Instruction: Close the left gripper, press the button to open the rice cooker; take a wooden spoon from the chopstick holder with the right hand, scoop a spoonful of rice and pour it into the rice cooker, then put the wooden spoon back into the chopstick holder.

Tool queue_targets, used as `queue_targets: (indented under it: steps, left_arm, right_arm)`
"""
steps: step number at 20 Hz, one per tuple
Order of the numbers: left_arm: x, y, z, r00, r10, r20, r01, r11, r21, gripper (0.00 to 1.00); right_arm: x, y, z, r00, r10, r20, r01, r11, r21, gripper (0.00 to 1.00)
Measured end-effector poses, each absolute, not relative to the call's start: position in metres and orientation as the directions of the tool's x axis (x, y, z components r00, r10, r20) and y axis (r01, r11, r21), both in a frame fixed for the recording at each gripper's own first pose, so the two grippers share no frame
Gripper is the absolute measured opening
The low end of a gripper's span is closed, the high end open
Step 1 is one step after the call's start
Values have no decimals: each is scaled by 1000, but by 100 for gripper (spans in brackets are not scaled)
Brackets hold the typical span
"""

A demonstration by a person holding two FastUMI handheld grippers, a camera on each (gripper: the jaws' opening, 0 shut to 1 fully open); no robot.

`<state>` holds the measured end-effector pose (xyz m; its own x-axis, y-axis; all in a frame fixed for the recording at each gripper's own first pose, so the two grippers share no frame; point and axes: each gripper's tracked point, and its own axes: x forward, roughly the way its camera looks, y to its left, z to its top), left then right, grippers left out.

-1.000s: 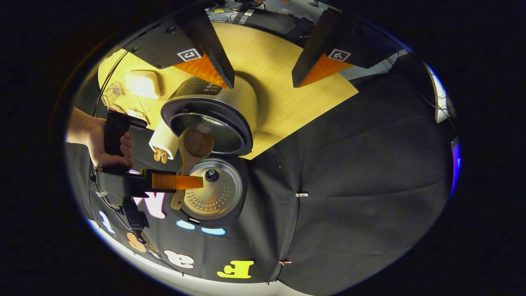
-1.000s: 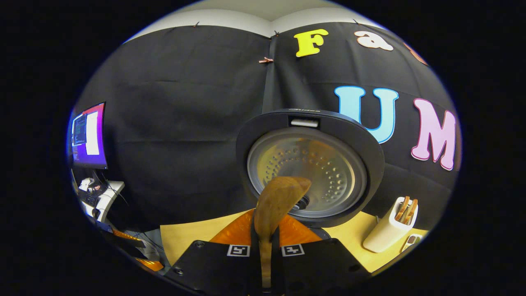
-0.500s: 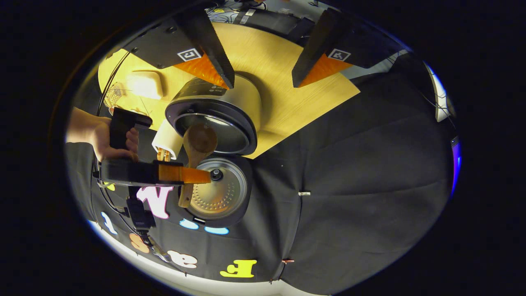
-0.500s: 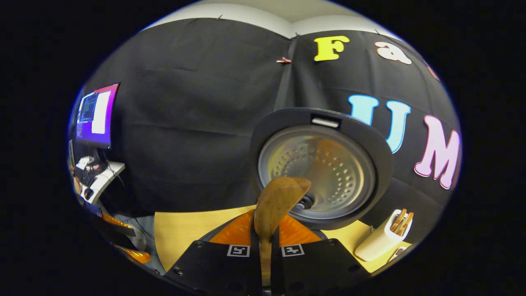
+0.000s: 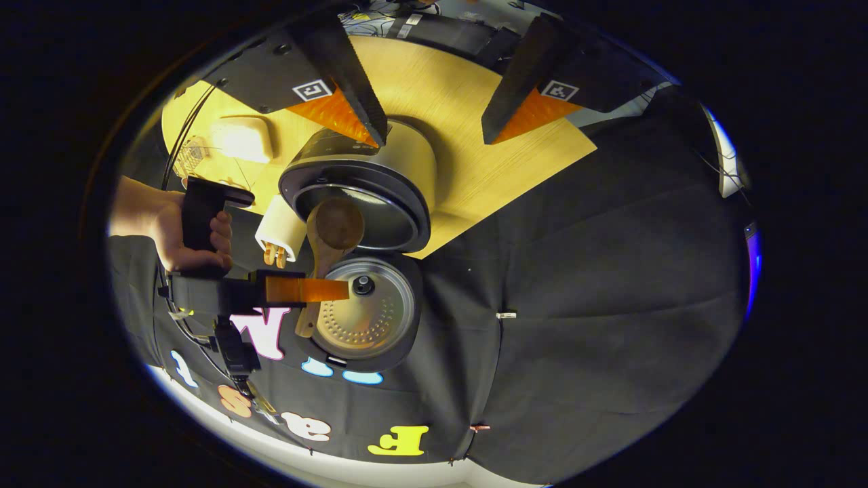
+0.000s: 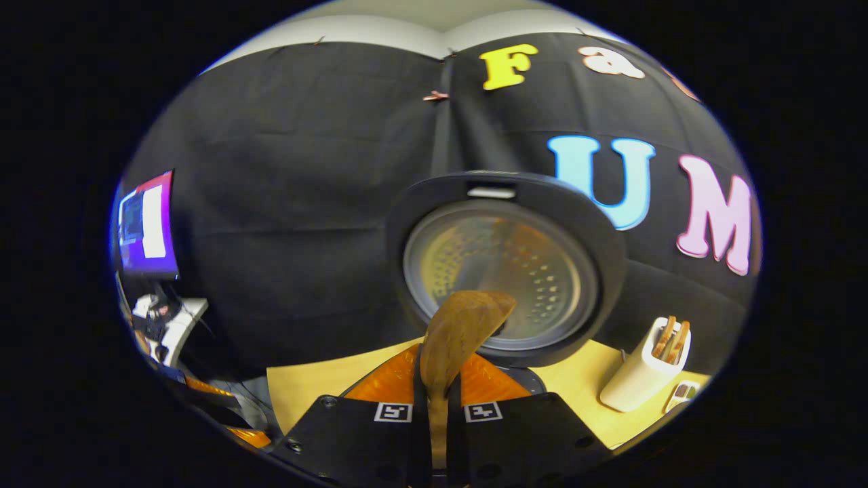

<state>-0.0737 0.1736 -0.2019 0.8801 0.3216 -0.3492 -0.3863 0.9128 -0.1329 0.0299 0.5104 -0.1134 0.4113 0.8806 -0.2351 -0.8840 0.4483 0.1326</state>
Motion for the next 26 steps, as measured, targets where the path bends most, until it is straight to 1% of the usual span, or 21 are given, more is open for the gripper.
queue_targets:
  steps: [4,6,12,17,22,26]
  left_arm:
    - [-61,158,-189,902,282,-326,-337,933,-124,96]
    - [-51,145,-179,917,252,-308,-300,946,-121,96]
    - [-12,92,-149,956,139,-259,-175,977,-120,96]
    - [10,42,-132,967,70,-244,-107,984,-141,96]
    - [26,15,-121,966,81,-244,-118,983,-140,95]
    - [30,19,-114,954,161,-253,-204,967,-155,95]
  right_arm:
    - [74,463,-90,528,824,-207,-778,567,270,13]
    - [95,429,-82,588,784,-201,-723,620,305,13]
    - [153,288,-74,758,615,-218,-560,785,265,13]
    - [188,160,-76,866,449,-219,-391,882,264,13]
    - [213,47,-98,921,295,-253,-228,937,264,13]
    - [232,-21,-132,928,203,-313,-113,953,282,13]
